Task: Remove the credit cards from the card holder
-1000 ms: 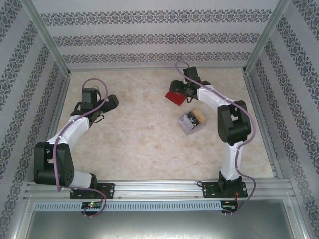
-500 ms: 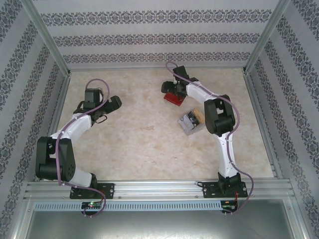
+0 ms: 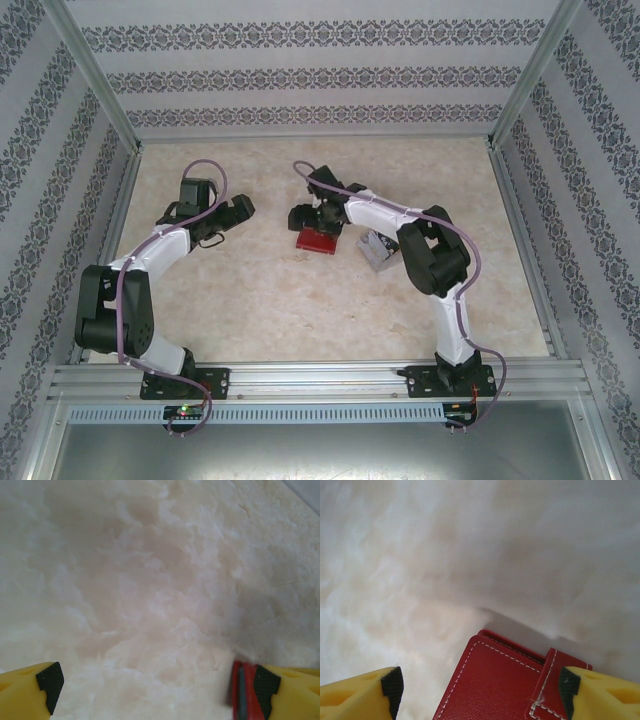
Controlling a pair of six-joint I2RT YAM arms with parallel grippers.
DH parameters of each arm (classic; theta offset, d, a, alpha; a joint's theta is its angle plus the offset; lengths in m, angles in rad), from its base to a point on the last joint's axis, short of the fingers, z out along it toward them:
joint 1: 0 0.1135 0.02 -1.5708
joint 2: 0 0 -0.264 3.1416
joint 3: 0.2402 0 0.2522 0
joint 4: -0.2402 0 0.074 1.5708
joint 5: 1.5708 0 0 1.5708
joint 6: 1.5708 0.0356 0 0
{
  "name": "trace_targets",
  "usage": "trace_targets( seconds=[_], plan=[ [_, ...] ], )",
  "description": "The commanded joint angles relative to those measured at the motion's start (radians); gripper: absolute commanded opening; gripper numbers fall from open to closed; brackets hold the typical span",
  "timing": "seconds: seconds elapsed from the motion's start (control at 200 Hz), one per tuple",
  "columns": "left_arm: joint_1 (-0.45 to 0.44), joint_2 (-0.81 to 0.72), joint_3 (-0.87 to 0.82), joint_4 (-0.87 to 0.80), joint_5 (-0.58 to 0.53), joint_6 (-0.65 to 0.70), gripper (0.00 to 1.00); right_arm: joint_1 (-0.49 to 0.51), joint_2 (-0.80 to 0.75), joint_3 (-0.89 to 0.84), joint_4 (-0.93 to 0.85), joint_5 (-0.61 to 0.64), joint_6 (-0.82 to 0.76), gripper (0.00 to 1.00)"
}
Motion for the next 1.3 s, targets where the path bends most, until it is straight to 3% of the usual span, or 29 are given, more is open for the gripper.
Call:
trace_targets(
  seconds=[0.0,0.15,0.445,0.57,0.749,0.909,1.064,1.294],
  plan=[
    [-0.021,0.002,-0.019,-0.052,0.058,-0.042,1.00,0.003,-0.091,-0.060,-0.020,-0.027,0.068,0.83],
    [-0.062,0.007,-0.017,-0.099,0.107,-0.043,1.00,-0.020,-0.165,-0.132,-0.007,0.064,0.058,0.80],
    [-0.154,0.037,-0.059,-0.106,0.202,-0.198,0.95,-0.040,-0.104,-0.119,-0.051,0.022,0.030,0.72],
    [-0.209,0.069,-0.060,-0.073,0.205,-0.245,0.92,-0.036,-0.080,-0.123,-0.062,0.000,0.039,0.62],
    [-0.253,0.124,-0.050,-0.065,0.202,-0.360,0.85,-0.018,-0.089,-0.153,-0.071,-0.011,0.050,0.57],
    [-0.297,0.161,-0.011,-0.109,0.173,-0.425,0.80,-0.002,-0.116,-0.214,-0.046,-0.082,0.087,0.53],
    [-0.312,0.200,-0.001,-0.093,0.194,-0.430,0.75,0.010,-0.132,-0.274,0.047,-0.226,0.155,0.49],
    [-0.312,0.216,-0.007,-0.055,0.240,-0.414,0.64,0.003,-0.155,-0.283,0.056,-0.216,0.167,0.47]
  ],
)
